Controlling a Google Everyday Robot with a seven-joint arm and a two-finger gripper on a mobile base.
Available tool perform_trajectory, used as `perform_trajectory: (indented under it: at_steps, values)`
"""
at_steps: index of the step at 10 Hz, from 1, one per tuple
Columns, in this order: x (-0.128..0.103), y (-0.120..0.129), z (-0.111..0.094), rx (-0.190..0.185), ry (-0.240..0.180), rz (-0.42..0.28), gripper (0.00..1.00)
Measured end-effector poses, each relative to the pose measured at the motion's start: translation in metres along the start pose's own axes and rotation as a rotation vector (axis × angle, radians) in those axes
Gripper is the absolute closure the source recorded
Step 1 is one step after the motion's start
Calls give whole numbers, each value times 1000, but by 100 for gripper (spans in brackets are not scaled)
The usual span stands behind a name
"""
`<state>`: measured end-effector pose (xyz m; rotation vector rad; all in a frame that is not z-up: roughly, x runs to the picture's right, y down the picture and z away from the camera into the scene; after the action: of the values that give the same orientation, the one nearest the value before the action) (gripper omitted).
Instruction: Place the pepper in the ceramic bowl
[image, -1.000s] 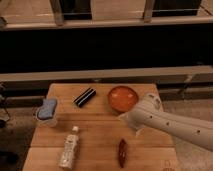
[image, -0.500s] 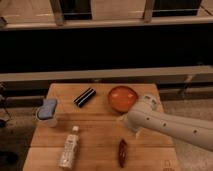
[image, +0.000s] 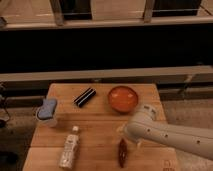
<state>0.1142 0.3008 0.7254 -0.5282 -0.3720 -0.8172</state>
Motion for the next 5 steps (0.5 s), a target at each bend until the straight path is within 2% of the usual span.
perform_trajectory:
  at_steps: [2,5]
  values:
    - [-12,7,20,-19,-27,-35,20]
    - [-28,10,35,-53,-46,-93,20]
